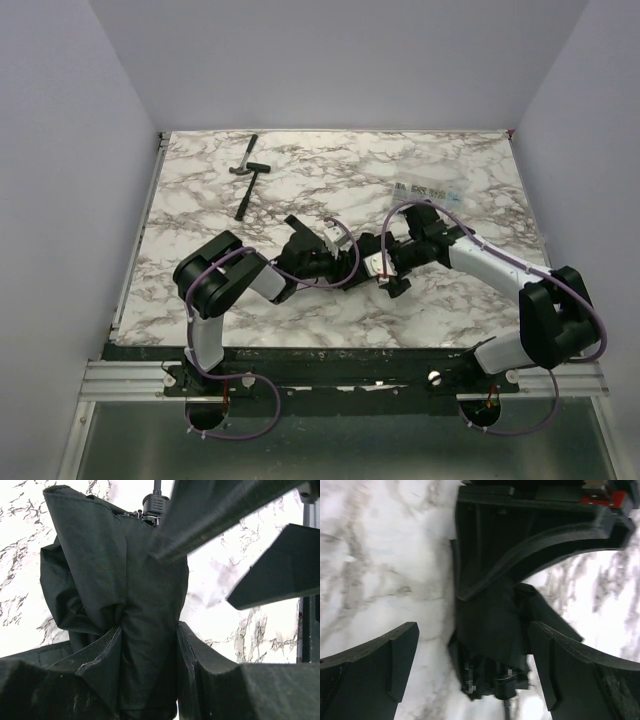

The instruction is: Put away the umbrella

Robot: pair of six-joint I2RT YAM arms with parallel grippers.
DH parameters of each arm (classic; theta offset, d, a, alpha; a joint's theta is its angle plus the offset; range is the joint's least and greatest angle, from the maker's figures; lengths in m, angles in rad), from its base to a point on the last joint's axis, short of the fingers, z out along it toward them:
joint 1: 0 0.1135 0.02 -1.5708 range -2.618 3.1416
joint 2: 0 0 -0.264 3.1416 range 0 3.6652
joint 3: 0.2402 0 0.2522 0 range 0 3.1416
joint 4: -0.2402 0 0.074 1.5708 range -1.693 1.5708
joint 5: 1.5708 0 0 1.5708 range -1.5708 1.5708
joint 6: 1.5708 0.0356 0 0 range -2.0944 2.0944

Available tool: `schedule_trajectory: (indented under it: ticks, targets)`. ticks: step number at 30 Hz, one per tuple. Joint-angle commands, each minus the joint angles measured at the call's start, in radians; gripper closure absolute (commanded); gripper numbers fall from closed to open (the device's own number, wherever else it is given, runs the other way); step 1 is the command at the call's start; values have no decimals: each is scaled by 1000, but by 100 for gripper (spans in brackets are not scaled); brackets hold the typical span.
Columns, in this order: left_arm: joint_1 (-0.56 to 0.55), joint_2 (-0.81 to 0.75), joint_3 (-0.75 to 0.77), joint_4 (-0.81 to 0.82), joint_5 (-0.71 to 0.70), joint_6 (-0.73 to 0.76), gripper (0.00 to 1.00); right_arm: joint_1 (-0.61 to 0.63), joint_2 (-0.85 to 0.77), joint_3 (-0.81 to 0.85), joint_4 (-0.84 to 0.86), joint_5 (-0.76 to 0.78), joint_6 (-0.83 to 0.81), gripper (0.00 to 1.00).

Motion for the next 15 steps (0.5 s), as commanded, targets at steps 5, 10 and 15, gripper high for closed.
schedule_trajectory:
  ticks: [5, 10, 15]
  targets:
    - [22, 143, -39, -468, 100, -43, 100, 33, 88, -98, 299, 178, -89, 5]
    - [48, 136, -62, -401, 131, -91, 100, 80, 194, -95, 248, 262, -81, 38]
    - [74, 64, -73, -327, 116, -161, 82, 121, 246, -67, 93, 252, -67, 77]
